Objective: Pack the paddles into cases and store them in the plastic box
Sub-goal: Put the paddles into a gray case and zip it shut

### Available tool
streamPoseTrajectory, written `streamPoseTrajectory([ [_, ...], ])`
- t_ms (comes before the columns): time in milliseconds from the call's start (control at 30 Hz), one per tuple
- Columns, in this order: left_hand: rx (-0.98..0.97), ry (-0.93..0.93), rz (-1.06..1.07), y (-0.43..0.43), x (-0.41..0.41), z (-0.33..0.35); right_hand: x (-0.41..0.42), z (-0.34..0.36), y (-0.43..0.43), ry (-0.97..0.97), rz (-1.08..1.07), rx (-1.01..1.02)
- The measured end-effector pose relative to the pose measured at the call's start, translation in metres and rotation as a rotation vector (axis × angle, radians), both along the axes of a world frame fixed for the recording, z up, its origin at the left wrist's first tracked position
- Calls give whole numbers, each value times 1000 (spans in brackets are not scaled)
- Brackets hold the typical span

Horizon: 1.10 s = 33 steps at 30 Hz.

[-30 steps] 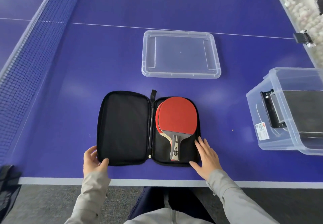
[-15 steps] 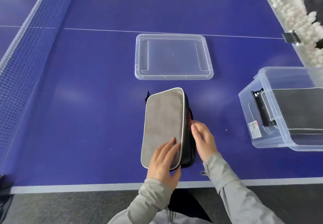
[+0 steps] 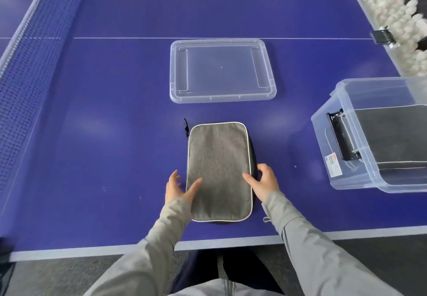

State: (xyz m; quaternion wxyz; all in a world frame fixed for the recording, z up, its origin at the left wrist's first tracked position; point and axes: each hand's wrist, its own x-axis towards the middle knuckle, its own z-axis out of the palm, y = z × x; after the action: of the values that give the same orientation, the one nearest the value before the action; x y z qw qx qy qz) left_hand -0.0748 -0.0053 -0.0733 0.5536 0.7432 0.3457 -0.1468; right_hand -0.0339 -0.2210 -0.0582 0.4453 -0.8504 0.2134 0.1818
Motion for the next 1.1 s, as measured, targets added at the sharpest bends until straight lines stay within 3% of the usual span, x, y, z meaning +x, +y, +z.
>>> streamPoseTrajectory([
  [133,-190,116,98,4,29,-3,-1,-9,-4,27,10,-9],
  [433,-181,185,-36,7,48,-7,-3,-16,-7,47,67,62],
  [967,-466,193,-41,-16,54,-8,9,-22,-27,103,78,46],
  [1100,-485,134,104,-25,51,-13,7,-18,-31,80,123,22],
])
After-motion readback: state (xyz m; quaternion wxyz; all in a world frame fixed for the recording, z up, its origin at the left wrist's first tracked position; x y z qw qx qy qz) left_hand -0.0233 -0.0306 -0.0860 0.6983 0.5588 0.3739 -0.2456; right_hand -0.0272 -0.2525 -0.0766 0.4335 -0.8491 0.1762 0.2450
